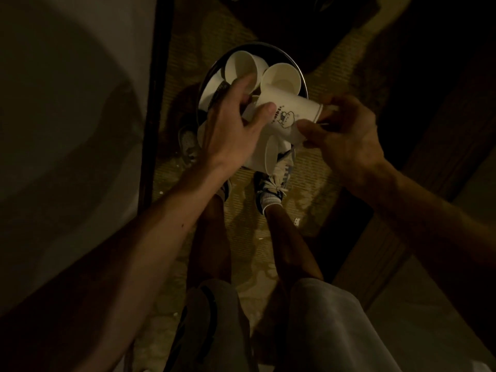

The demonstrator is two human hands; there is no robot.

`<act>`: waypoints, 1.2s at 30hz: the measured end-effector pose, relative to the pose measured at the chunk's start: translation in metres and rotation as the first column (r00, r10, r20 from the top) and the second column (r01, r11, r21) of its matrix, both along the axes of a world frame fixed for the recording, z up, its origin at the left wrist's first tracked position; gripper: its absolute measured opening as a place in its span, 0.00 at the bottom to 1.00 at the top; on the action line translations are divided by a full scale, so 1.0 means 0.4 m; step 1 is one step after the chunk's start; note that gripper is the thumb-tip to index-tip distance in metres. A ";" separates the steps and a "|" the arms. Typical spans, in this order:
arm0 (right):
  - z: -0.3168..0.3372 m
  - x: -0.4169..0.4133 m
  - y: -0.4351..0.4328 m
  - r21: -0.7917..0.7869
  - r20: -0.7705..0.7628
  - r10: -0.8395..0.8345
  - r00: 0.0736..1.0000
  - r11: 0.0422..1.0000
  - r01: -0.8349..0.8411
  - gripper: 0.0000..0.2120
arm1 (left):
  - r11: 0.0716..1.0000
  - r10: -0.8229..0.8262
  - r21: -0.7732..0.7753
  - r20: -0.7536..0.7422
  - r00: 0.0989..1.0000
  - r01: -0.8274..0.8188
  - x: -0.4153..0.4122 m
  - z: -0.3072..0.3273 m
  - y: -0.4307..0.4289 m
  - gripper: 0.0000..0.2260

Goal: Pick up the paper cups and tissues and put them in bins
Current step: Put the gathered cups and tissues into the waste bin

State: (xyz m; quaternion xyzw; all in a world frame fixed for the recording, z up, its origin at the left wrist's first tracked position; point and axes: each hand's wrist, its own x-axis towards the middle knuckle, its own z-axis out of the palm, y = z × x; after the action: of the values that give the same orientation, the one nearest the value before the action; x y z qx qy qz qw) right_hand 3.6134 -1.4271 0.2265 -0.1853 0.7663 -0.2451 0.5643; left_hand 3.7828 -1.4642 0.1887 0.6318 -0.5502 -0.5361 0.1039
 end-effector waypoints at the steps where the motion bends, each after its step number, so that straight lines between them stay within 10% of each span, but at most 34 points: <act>1: -0.009 0.003 -0.009 0.004 0.022 0.000 1.000 1.000 0.000 0.23 | 1.000 -0.019 -0.004 0.012 1.000 0.019 -0.005 -0.007 -0.011 0.24; 14: -0.143 -0.001 -0.017 0.083 -0.008 0.101 0.995 0.992 -0.100 0.11 | 0.987 -0.152 -0.031 0.162 0.975 0.159 -0.032 -0.081 -0.052 0.14; 23: -0.119 0.009 -0.017 0.118 -0.070 0.147 0.987 0.983 -0.138 0.21 | 0.978 -0.202 -0.017 0.160 0.966 0.207 0.007 -0.068 -0.078 0.14; 36: 0.277 -0.002 -0.059 -0.126 -0.301 0.467 0.831 0.845 -0.520 0.06 | 0.882 -0.397 -0.076 0.411 0.821 0.464 0.057 0.400 -0.247 0.07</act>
State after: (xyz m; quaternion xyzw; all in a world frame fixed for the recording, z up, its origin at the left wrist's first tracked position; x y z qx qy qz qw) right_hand 3.6127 -1.4509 0.3373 -0.4646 0.7297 -0.1406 0.4816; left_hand 3.8055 -1.5631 0.3485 0.5714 -0.7327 -0.3619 -0.0755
